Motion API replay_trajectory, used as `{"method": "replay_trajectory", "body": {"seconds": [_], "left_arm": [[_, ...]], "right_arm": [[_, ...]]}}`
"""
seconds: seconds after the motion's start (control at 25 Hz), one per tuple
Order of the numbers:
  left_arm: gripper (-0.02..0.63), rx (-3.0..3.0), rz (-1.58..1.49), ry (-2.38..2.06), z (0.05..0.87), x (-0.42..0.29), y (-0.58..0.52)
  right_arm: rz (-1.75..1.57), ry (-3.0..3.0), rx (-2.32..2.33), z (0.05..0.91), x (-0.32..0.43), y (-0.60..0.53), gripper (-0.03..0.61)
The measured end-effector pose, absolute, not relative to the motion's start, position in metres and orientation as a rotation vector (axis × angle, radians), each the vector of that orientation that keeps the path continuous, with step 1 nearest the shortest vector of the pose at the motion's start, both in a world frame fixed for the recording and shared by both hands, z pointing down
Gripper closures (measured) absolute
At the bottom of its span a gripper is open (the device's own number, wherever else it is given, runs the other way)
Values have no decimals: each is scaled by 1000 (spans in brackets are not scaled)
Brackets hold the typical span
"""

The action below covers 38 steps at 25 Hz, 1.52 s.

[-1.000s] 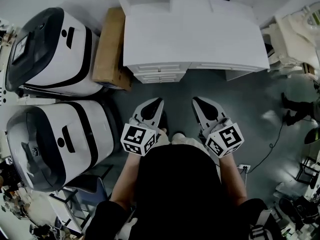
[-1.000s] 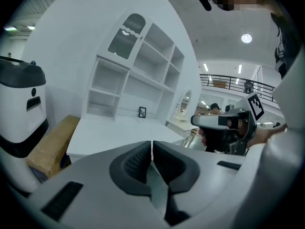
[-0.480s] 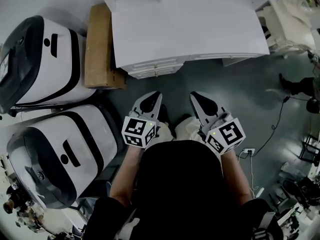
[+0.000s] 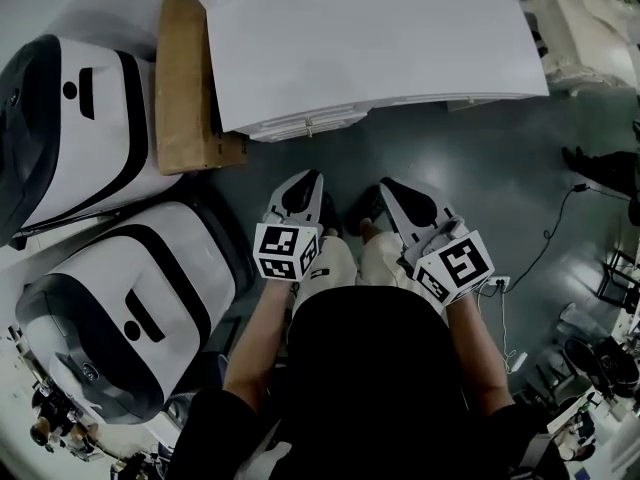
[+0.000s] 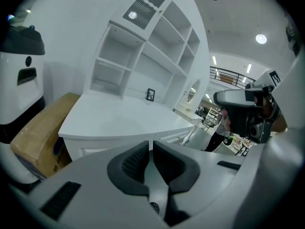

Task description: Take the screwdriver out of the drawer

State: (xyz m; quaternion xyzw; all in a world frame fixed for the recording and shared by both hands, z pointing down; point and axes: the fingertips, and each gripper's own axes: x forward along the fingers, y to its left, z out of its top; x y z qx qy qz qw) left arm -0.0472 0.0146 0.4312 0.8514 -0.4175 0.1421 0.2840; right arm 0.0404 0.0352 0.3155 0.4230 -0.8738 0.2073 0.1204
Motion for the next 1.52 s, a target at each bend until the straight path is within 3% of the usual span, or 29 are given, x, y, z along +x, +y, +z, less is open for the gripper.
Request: {"method": "replay_trajectory", "body": {"seconds": [0.64,0.88,1.52], "left_arm": [[584,2144,509,-1110,548,-51,-37],[523,2092,544,-1126,585,-50,-50],[476,1939,596,-1229,676,-52,-103]], "right_arm": [[703,-2460,1192,376,26,-3,561],[740,-2441,1192,393,25,-6,561],[833,-2374,1243,430,46,-11,561]]}}
